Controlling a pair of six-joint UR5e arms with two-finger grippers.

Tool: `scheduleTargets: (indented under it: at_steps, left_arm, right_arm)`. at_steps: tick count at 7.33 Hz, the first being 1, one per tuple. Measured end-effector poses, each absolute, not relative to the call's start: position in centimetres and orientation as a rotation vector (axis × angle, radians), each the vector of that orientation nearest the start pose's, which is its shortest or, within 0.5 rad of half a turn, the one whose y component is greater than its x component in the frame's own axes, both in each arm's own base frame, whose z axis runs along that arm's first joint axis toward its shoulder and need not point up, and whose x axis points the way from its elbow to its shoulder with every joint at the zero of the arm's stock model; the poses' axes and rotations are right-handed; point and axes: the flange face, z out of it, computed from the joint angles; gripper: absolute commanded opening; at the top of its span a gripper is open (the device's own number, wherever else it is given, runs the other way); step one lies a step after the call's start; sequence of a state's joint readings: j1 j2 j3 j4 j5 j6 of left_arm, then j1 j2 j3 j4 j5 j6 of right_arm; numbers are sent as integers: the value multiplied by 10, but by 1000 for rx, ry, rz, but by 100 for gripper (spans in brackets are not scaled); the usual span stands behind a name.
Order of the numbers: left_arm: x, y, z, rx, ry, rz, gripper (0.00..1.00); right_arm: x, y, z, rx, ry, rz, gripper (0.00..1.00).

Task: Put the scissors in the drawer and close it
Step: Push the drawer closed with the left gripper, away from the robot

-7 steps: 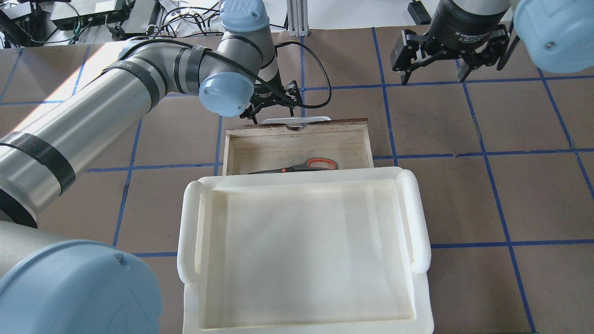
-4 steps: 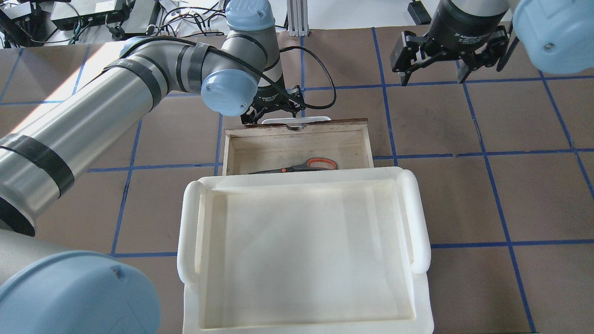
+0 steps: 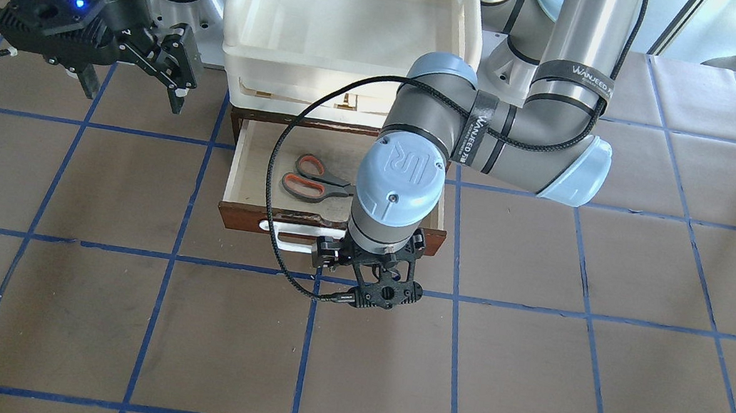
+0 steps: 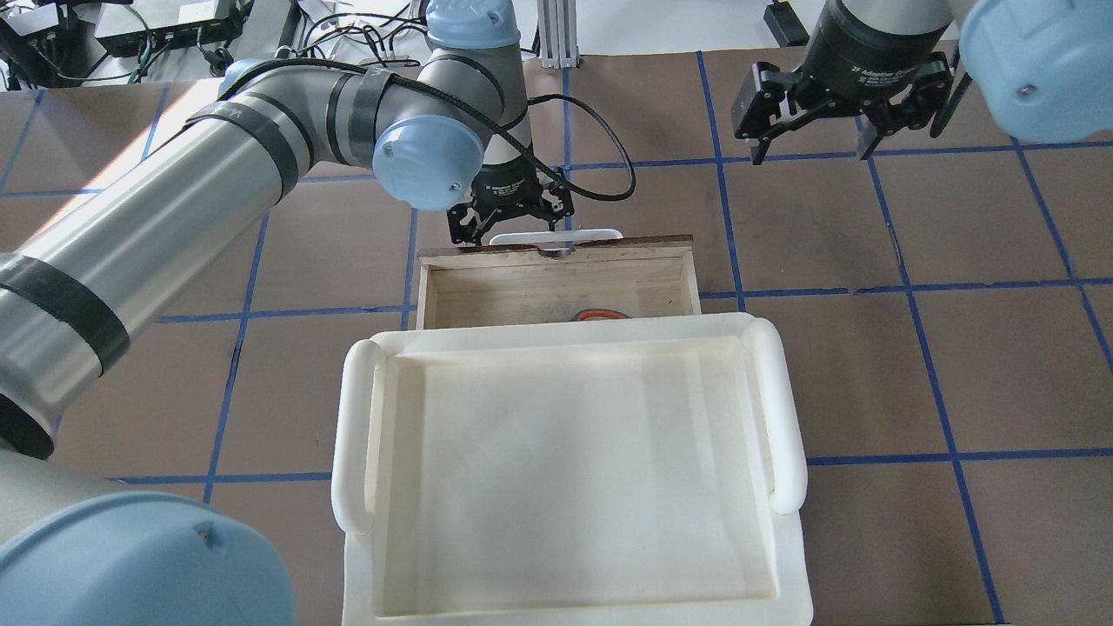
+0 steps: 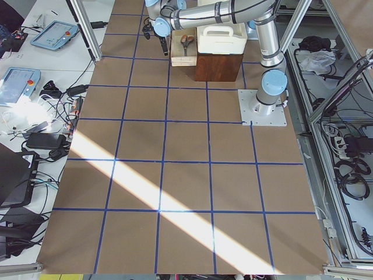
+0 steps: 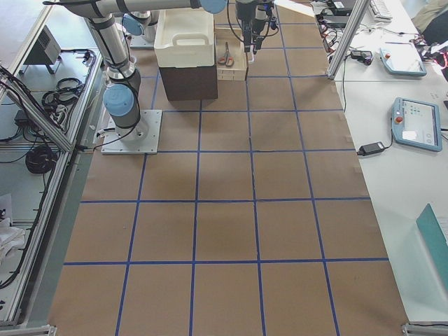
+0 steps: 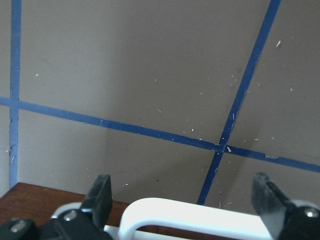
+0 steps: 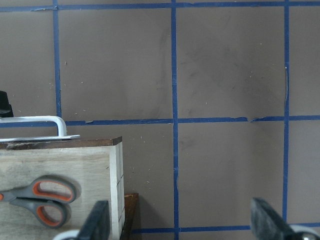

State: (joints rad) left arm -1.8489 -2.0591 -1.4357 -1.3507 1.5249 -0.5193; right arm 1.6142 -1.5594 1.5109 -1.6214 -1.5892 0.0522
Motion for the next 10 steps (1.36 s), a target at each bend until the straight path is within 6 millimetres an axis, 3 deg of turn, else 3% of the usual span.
scheduleTargets:
  at_steps: [10]
  left_arm:
    - [-312, -540, 309, -370, 2974, 544, 100]
  right_arm:
    - [154, -500, 517, 13, 3145, -156, 100]
